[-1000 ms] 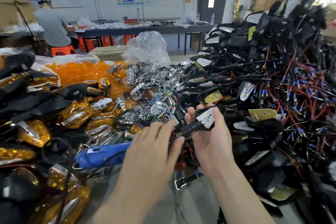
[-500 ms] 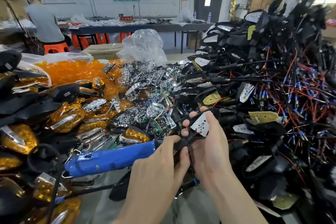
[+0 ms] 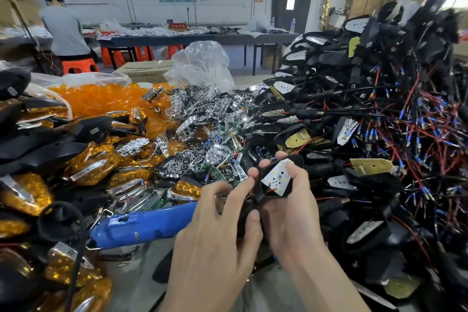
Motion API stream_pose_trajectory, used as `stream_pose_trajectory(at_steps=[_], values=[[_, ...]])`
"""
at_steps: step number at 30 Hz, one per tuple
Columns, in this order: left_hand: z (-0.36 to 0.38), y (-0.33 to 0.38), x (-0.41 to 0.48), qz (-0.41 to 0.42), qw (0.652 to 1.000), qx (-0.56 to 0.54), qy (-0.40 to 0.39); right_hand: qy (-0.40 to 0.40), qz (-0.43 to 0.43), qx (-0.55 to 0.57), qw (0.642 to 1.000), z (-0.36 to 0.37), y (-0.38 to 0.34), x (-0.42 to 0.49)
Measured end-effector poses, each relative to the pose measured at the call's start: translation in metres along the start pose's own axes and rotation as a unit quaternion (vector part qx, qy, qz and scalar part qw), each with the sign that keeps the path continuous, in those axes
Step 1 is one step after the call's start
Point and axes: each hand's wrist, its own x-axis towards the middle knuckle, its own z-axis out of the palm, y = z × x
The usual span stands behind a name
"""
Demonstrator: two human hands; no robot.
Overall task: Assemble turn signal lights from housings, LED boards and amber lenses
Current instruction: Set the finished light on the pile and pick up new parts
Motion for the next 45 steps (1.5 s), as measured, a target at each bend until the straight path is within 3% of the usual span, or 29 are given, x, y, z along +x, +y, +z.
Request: stream_pose_trajectory(at_steps=[8, 20, 25, 34, 45], values=[[0.011, -0.012, 0.003, 0.005, 0.997, -0.047, 0.064, -0.06, 0.081, -0.011, 0.995, 0.004, 0.019, -0.007], [0.014, -0.015, 0.002, 0.003, 0.993, -0.094, 0.072, -0.119, 0.109, -0.056, 0.985, 0.001, 0.021, -0.016], [0.014, -0.015, 0.002, 0.011, 0.993, -0.095, 0.071, -0.085, 0.096, -0.069, 0.989, 0.004, 0.022, -0.013], [0.009, -0.011, 0.001, -0.003, 0.992, -0.125, 0.03, 0.024, -0.009, -0.134, 0.991, 0.005, 0.019, -0.005], [0.011, -0.013, -0.005, -0.061, 0.981, -0.146, -0.109, 0.016, -0.084, -0.122, 0.989, 0.007, 0.005, -0.006]])
